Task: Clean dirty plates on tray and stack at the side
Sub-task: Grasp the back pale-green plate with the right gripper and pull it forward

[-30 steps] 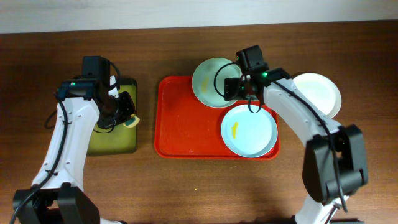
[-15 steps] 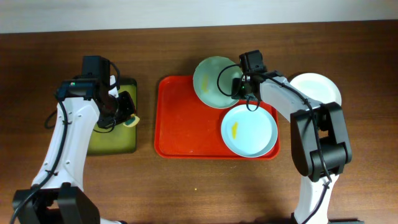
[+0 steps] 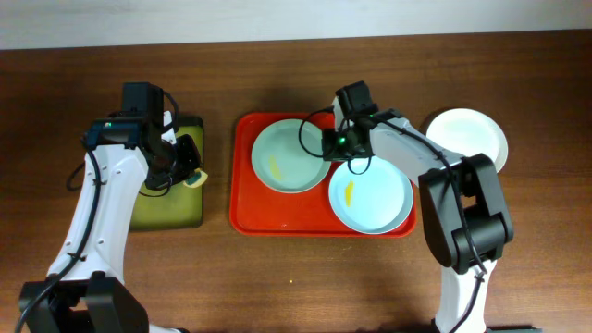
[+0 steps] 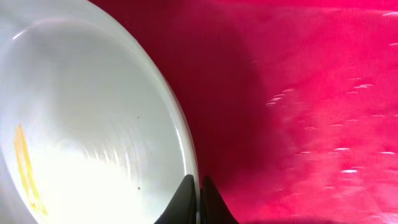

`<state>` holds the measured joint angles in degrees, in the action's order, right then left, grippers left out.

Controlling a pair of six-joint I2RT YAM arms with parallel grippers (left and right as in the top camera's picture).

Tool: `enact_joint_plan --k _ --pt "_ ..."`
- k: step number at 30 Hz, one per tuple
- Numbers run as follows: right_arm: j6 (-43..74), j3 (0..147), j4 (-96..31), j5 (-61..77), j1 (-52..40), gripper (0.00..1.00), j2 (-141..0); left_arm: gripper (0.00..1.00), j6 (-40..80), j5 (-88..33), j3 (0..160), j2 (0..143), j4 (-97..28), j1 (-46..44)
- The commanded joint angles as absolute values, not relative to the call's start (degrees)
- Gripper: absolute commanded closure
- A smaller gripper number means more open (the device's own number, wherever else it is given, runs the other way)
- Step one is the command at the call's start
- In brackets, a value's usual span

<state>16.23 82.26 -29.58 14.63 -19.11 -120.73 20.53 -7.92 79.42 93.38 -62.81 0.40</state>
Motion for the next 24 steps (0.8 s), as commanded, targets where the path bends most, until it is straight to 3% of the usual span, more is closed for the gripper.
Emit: enact_joint_plan --k 1,18,24 --pt "12.4 82.3 -29.9 17.8 -21.9 0.96 -121.3 1.0 19.6 -7.5 80.3 92.6 -62.6 0.4" --pt "3.6 85.4 -43.5 19.7 -30.8 0.96 -120.9 1.0 19.6 -7.5 79.2 92.6 -62.1 0.4" --pt "6.8 88.7 -46.1 4.5 -30.6 0.96 -120.4 1.0 19.6 -7.5 78.9 92.6 -61.4 0.4"
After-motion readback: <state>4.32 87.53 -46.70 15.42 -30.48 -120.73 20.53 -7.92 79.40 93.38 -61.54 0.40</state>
